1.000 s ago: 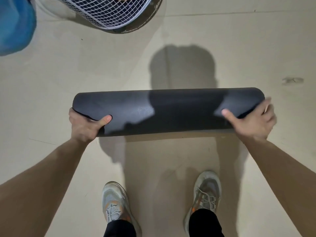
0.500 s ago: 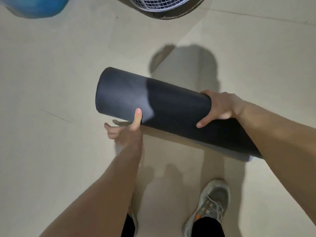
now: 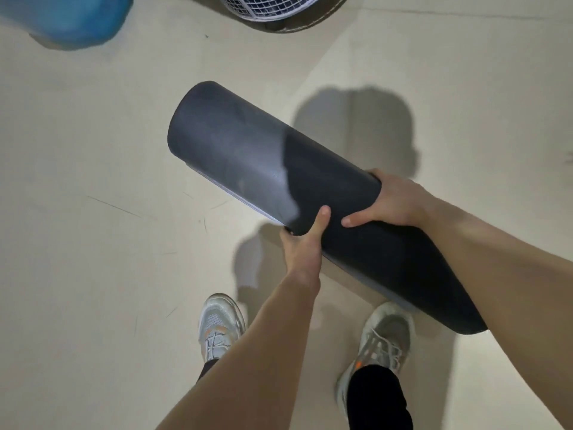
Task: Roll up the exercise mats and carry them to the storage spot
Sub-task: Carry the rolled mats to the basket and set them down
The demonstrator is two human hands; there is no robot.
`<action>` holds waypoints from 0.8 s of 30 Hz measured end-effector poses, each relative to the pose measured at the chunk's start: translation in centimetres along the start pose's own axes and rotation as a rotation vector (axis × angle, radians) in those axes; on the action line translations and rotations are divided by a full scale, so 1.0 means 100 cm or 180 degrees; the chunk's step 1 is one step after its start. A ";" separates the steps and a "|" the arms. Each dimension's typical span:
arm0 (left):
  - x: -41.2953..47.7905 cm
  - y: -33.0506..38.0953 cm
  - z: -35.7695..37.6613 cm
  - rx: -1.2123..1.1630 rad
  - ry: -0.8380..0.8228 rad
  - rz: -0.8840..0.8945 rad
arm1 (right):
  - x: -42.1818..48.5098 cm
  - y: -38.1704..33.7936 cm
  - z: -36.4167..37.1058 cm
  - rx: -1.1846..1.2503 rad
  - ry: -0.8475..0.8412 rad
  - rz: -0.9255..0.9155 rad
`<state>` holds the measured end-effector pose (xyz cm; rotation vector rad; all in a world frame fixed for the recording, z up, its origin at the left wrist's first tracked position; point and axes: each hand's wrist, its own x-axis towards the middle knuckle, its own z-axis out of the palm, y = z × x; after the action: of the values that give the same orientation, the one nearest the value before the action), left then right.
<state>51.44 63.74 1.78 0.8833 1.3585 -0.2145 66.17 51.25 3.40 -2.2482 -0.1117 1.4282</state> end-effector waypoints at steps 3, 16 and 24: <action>-0.056 0.017 0.018 0.0473 -0.0107 0.0144 | -0.063 0.008 -0.031 0.0379 0.0175 0.0023; -0.505 0.110 0.278 0.2580 -0.1700 0.0712 | -0.542 0.090 -0.264 0.2468 0.1823 0.1020; -0.735 0.101 0.435 0.3044 -0.2384 0.0894 | -0.767 0.152 -0.396 0.3179 0.2555 0.1058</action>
<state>72.19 16.52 70.62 1.5563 0.3646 -0.9195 63.13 0.27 74.63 -1.7833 1.0241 0.3881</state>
